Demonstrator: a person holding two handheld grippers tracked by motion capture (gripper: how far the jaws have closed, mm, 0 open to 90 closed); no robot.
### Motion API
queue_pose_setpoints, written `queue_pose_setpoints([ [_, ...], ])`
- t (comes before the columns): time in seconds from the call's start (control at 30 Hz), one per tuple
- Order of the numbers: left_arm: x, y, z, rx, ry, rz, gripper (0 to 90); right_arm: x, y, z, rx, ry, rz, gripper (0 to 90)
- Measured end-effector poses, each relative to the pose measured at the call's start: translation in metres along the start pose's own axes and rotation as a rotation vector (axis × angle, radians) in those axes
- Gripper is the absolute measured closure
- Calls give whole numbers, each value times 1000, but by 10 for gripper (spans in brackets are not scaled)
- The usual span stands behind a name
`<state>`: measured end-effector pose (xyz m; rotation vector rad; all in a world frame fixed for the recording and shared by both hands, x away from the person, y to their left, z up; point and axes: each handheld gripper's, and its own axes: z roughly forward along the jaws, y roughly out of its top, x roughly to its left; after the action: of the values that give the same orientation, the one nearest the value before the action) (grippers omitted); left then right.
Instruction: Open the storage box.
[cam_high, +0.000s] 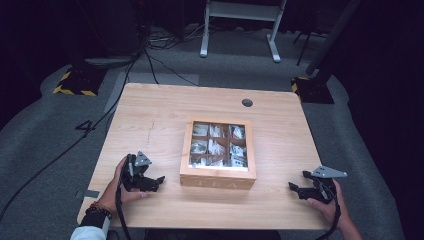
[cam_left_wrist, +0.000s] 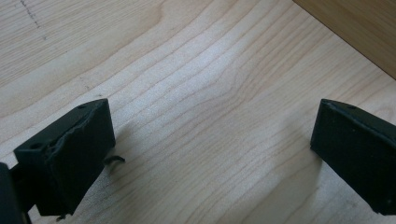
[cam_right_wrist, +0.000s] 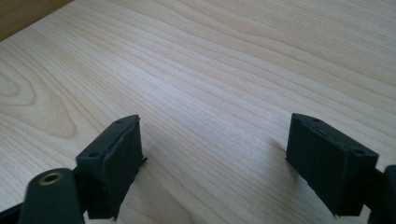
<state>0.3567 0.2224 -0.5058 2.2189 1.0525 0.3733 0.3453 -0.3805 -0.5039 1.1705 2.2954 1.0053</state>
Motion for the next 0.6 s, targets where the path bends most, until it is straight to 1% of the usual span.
queue_pose_setpoints([
  [0.03,2,-3,-3,-1,-46,44,2,-1,0,0,2,1,0,183],
  [0.07,4,-5,-4,0,-60,65,4,-1,0,-1,7,-1,1,182],
  [0.23,4,-6,-5,0,-58,58,3,0,0,-2,14,-3,9,188],
  [0.27,4,-6,-5,0,-54,61,3,0,1,-2,15,-2,13,191],
  [0.33,4,-6,-5,-1,-55,56,4,1,2,-3,8,30,27,209],
  [0.37,4,-6,-5,-2,-53,55,5,2,3,-3,6,39,28,210],
  [0.4,4,-6,-5,-2,-49,55,6,8,8,-4,-1,53,9,223],
  [0.47,3,-6,-5,-2,-49,55,7,10,10,-4,-4,60,6,226],
  [0.6,3,-7,-6,-2,-41,49,7,30,22,-6,-28,104,-45,250],
])
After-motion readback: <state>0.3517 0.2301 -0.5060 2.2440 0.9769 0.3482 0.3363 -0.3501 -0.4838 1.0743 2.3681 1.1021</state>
